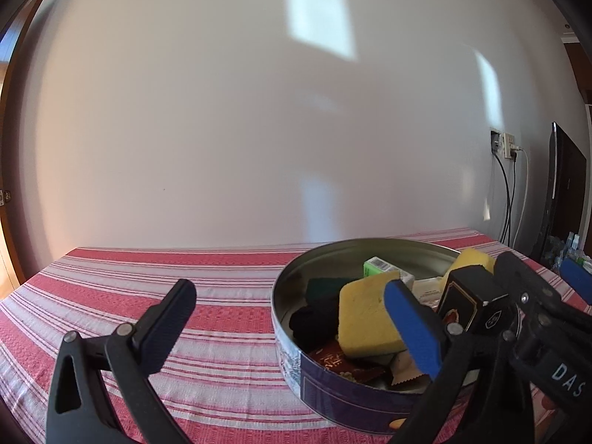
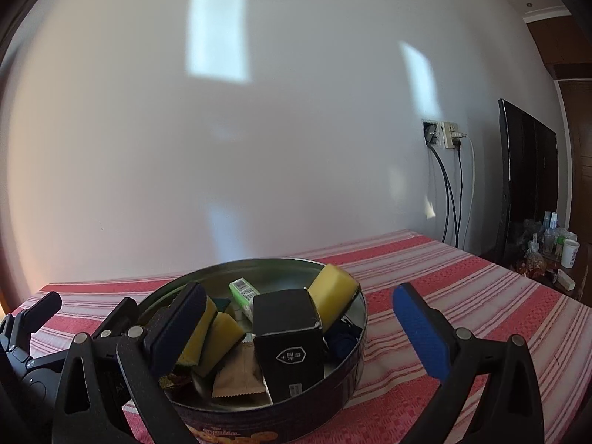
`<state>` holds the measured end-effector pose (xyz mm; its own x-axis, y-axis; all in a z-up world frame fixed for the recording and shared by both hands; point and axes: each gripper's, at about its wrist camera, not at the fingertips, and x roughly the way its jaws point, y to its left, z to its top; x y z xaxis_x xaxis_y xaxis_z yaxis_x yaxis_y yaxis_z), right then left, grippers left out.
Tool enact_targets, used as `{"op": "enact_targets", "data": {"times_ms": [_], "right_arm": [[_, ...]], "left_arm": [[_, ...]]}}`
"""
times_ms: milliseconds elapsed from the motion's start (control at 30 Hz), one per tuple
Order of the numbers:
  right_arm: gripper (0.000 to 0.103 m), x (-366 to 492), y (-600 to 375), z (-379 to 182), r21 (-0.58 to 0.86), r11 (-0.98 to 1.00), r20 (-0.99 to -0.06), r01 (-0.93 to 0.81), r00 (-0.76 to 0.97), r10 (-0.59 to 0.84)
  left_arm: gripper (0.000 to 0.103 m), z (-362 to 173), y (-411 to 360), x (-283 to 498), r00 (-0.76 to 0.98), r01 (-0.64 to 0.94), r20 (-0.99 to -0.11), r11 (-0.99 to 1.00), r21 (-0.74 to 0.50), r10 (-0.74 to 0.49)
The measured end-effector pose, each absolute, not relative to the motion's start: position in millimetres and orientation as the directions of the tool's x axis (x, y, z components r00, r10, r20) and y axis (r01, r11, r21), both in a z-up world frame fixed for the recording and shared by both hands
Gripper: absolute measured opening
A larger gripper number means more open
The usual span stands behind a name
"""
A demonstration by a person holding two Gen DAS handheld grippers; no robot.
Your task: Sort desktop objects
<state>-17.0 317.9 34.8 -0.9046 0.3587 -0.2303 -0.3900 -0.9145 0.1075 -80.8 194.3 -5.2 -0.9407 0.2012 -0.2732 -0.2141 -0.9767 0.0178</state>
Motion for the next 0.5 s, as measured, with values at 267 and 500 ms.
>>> {"op": "enact_targets", "data": {"times_ms": [267,500], "right_arm": [[0.102,-7.8,310.9,47.4,0.050,-0.897,-0.346,-0.440,-0.850,0.398],[0.102,16.9,295.2,63.1,0.023,-0.893,-0.304,-0.449,-0.854,0.421]], "left_arm": [[0.103,-9.5,161.5,-63.9,-0.934,-0.174,-0.307,-0.983,-0.055,0.182],[0.103,-9.4,158.2,-52.4,-0.907,-0.166,-0.384,-0.985,-0.046,0.171]]}}
